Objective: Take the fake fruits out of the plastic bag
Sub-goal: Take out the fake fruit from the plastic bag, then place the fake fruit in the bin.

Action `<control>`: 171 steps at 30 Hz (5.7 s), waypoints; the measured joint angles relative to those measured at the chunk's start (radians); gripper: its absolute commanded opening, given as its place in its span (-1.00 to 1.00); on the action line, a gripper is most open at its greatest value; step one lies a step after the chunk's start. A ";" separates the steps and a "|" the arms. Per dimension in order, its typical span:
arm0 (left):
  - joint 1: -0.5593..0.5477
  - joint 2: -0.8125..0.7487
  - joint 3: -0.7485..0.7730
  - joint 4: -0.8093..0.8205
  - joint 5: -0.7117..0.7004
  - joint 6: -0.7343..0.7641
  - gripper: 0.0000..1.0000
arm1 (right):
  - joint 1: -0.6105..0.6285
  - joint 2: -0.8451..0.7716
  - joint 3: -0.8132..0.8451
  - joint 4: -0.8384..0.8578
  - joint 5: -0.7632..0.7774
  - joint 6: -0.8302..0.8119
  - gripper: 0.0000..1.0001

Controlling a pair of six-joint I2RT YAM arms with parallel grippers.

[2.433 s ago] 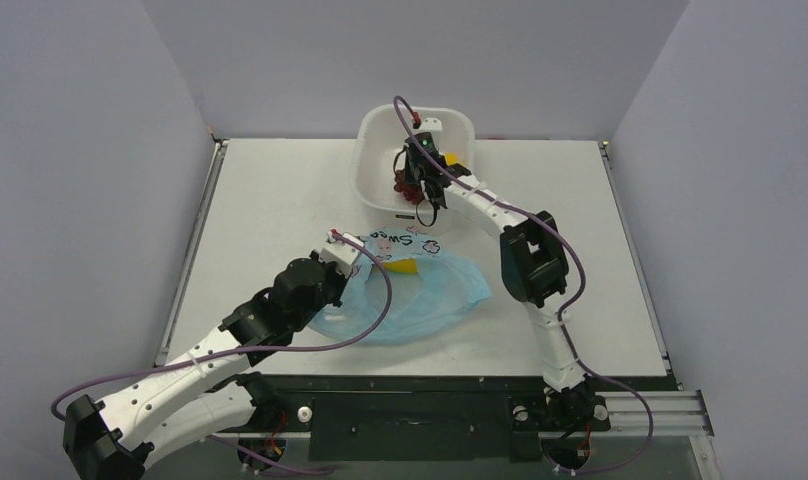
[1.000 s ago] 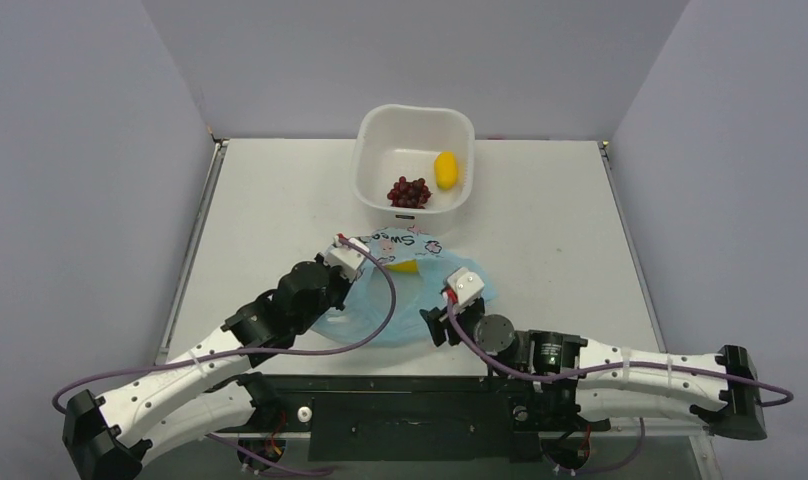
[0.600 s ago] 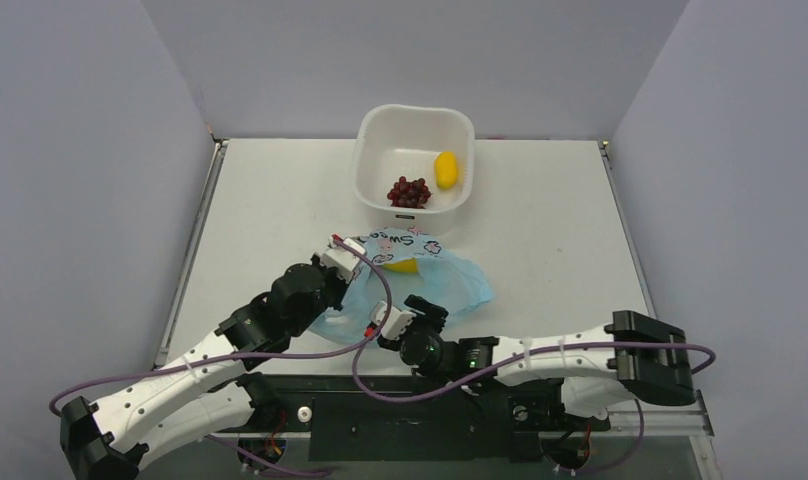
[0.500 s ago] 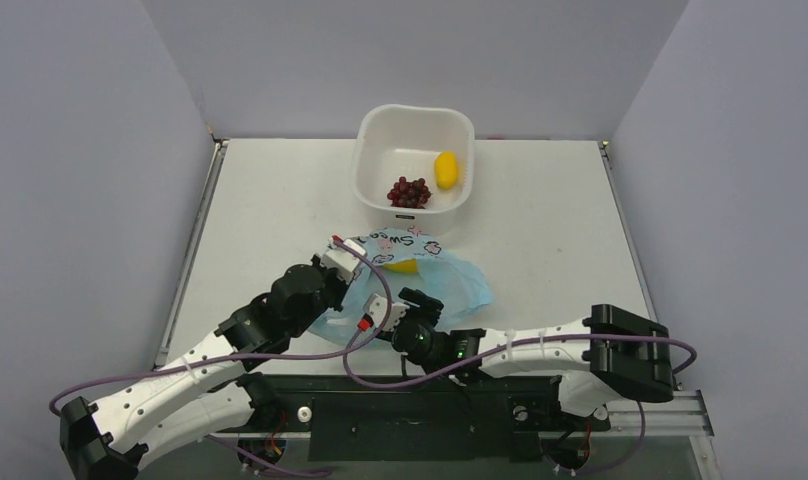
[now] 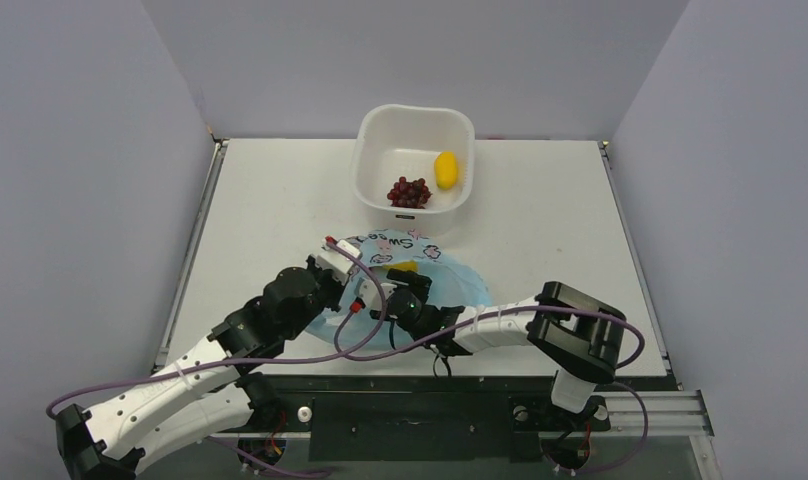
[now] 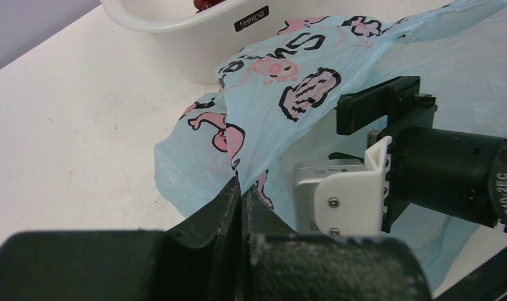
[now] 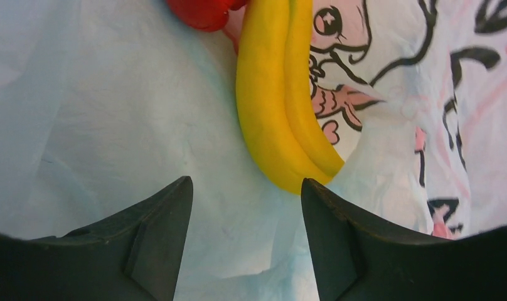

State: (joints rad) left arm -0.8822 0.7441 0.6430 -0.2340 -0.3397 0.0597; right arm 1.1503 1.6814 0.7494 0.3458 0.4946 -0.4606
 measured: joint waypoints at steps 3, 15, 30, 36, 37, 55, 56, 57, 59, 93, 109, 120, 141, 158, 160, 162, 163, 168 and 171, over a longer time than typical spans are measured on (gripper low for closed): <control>0.000 -0.003 -0.008 0.003 0.000 0.000 -1.00 | -0.017 0.058 0.031 0.028 -0.008 -0.050 0.25; 0.000 0.031 -0.011 0.007 0.004 0.000 -1.00 | -0.099 0.221 0.216 0.025 0.022 -0.151 0.29; 0.000 0.019 -0.011 0.008 0.003 0.000 -1.00 | -0.167 0.408 0.398 -0.038 0.141 -0.200 -0.09; 0.000 0.019 -0.012 0.008 -0.005 0.000 -1.00 | -0.163 0.423 0.384 -0.039 0.159 -0.254 -0.80; 0.000 0.019 -0.012 0.008 -0.006 0.000 -1.00 | -0.158 0.422 0.375 -0.027 0.162 -0.265 -0.84; 0.000 0.013 -0.014 0.014 -0.066 0.001 -1.00 | -0.054 0.192 0.134 0.042 0.068 -0.239 -1.00; 0.000 0.012 -0.014 0.014 -0.069 0.001 -1.00 | -0.053 0.154 0.116 0.039 0.047 -0.223 -1.00; 0.000 0.011 -0.014 0.014 -0.072 0.000 -1.00 | -0.051 0.111 0.096 0.037 0.022 -0.205 -1.00; 0.000 0.011 -0.014 0.014 -0.073 0.000 -1.00 | -0.046 0.052 0.070 0.035 -0.014 -0.182 -1.00; 0.007 0.001 -0.015 0.013 -0.121 -0.004 -1.00 | 0.245 -0.462 -0.259 0.245 -0.117 -0.011 -1.00; 0.008 0.008 -0.015 0.014 -0.125 -0.003 -1.00 | 0.063 -0.816 -0.398 0.320 -0.158 0.605 -1.00; 0.009 0.047 -0.015 0.014 -0.105 0.003 -1.00 | -0.135 -0.770 -0.040 0.112 -0.237 1.154 -1.00; 0.009 0.056 -0.015 0.014 -0.074 0.010 -1.00 | -0.631 0.130 0.871 -0.494 -0.416 1.362 -1.00; 0.009 0.056 -0.015 0.013 -0.060 0.013 -1.00 | -0.618 0.715 1.445 -0.669 -0.477 1.305 -0.70; 0.009 0.053 -0.015 0.014 -0.058 0.013 -1.00 | -0.615 0.735 1.465 -0.674 -0.470 1.290 -0.62; 0.009 0.049 -0.015 0.014 -0.056 0.013 -1.00 | -0.610 0.749 1.485 -0.675 -0.463 1.279 -0.55; 0.009 0.047 -0.015 0.014 -0.055 0.013 -1.00 | -0.608 0.755 1.497 -0.676 -0.460 1.275 -0.50; 0.009 0.042 -0.015 0.014 -0.052 0.013 -1.00 | -0.605 0.772 1.523 -0.686 -0.439 1.250 -0.24; 0.009 0.040 -0.015 0.014 -0.052 0.013 -1.00 | -0.605 0.787 1.543 -0.693 -0.427 1.230 -0.08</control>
State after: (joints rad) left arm -0.8730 0.7845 0.6277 -0.2203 -0.3916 0.0727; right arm 0.5453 2.4683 2.2929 -0.3470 0.0673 0.7696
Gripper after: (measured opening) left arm 0.003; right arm 0.380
